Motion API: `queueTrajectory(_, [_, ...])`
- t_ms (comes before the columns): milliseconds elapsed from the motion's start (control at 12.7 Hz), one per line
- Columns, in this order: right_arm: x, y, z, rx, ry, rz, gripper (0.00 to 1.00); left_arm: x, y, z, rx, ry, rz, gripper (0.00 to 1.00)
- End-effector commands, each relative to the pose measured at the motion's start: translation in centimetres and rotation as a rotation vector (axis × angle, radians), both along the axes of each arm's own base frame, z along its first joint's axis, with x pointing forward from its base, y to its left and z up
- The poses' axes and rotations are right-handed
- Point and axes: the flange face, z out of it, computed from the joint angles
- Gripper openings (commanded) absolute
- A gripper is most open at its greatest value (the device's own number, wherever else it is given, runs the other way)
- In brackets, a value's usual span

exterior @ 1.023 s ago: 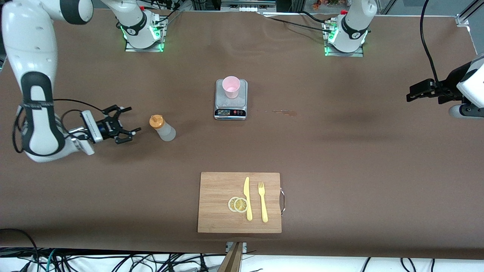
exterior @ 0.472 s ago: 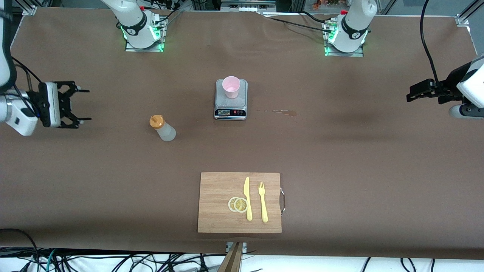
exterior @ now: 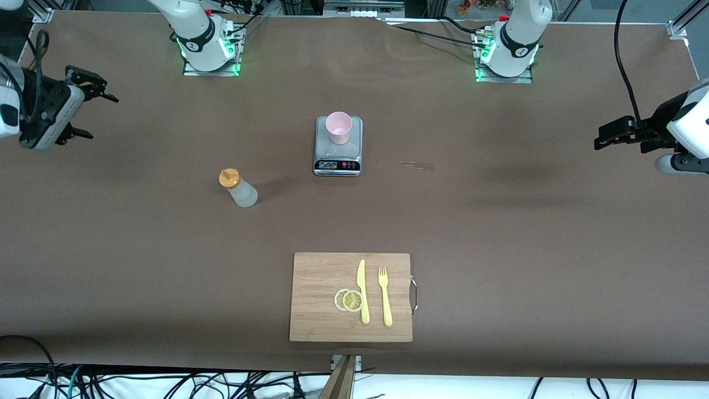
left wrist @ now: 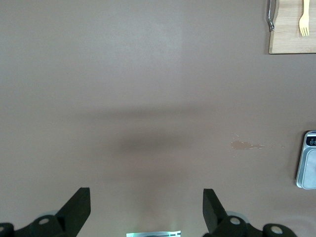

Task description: Add sauce to pink cup with both arms

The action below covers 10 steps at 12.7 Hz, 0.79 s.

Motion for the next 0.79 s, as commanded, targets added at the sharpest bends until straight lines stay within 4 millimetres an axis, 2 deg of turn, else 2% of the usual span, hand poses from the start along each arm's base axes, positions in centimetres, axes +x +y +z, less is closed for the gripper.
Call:
queueTrajectory(0, [-2.2,2.0,2.7,-0.128,-0.036,-0.228,1.00,0.5,-0.2,0.7,0.009,-0.008,-0.022,1.00])
queueTrajectory(157, [-3.2,3.6,4.1,-0.166,-0.051,-0.342,1.00,0.9,-0.3,0.9,0.012,-0.014,-0.023,1.00])
queueTrajectory(236, [-3.3,3.6,4.5,-0.167,-0.069,-0.356,1.00,0.9,-0.3,0.9,0.012,-0.014,-0.023,1.00])
queueTrajectory(393, [-2.3,2.5,4.8,-0.194,-0.155,-0.365,1.00,0.9,-0.3,0.9,0.012,-0.012,-0.023,1.00])
queueTrajectory(551, [-2.4,2.4,4.9,-0.194,-0.158,-0.393,1.00,0.9,-0.5,0.9,0.012,-0.012,-0.026,1.00])
queueTrajectory(708, [-3.0,2.9,5.1,-0.226,-0.124,-0.577,1.00,0.9,-0.4,0.9,0.014,-0.011,-0.026,1.00])
